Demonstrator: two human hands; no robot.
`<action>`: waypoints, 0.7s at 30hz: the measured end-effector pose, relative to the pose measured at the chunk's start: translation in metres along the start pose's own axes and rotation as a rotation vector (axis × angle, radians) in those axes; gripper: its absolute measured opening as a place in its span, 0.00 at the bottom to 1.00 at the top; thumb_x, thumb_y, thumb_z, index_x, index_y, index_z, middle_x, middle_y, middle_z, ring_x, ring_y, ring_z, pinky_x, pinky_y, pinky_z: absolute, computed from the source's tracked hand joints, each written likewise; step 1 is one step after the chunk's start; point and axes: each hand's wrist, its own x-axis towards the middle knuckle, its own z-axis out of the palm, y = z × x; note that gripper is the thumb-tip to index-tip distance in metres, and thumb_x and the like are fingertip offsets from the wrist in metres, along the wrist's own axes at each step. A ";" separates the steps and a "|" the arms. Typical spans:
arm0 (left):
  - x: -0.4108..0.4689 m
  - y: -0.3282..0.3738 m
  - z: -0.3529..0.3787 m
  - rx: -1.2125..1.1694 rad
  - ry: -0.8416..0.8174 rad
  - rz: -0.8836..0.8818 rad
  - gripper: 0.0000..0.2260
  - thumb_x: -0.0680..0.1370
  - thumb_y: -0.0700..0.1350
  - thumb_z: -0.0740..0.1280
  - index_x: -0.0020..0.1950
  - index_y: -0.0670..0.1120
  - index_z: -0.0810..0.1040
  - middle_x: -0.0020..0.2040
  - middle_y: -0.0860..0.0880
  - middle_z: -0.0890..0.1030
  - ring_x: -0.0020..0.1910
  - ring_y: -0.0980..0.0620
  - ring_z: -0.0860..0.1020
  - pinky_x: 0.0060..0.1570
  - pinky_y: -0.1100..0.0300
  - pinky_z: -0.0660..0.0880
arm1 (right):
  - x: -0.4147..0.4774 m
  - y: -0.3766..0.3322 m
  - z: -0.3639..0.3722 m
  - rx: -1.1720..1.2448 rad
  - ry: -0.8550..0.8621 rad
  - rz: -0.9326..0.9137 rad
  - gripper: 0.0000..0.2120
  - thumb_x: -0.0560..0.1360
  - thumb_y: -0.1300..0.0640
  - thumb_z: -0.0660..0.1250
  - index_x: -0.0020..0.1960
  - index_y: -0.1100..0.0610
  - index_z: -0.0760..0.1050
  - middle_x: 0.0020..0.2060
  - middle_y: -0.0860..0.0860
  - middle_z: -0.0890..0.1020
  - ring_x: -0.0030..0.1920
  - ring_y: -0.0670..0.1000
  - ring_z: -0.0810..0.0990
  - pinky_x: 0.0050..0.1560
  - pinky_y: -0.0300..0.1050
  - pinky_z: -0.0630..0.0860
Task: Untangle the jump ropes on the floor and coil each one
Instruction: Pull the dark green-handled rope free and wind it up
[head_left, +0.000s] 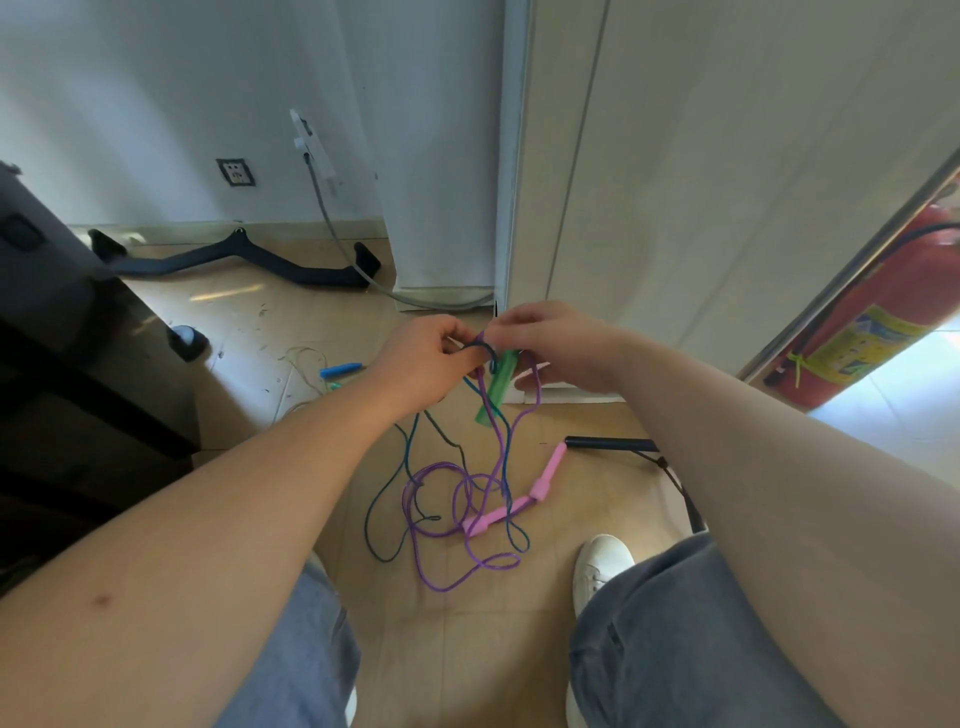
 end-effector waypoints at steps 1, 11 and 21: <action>0.000 0.001 0.000 -0.004 -0.002 -0.006 0.07 0.78 0.52 0.70 0.54 0.52 0.80 0.42 0.53 0.85 0.44 0.53 0.83 0.44 0.54 0.78 | 0.000 0.000 0.000 -0.023 -0.029 -0.014 0.14 0.73 0.52 0.75 0.57 0.52 0.80 0.51 0.57 0.85 0.53 0.61 0.84 0.57 0.58 0.82; -0.001 -0.006 -0.001 0.201 -0.007 0.047 0.04 0.76 0.50 0.73 0.48 0.57 0.79 0.38 0.53 0.80 0.36 0.57 0.77 0.35 0.61 0.70 | 0.004 -0.002 0.008 -0.158 0.164 -0.030 0.30 0.75 0.68 0.65 0.74 0.50 0.69 0.45 0.54 0.76 0.45 0.54 0.80 0.51 0.51 0.82; 0.002 -0.010 0.000 0.139 0.058 -0.007 0.07 0.79 0.52 0.69 0.56 0.53 0.81 0.40 0.55 0.83 0.38 0.59 0.79 0.34 0.62 0.69 | 0.000 0.002 0.012 -0.480 0.104 -0.007 0.33 0.70 0.63 0.70 0.74 0.52 0.68 0.58 0.54 0.81 0.54 0.55 0.82 0.56 0.55 0.81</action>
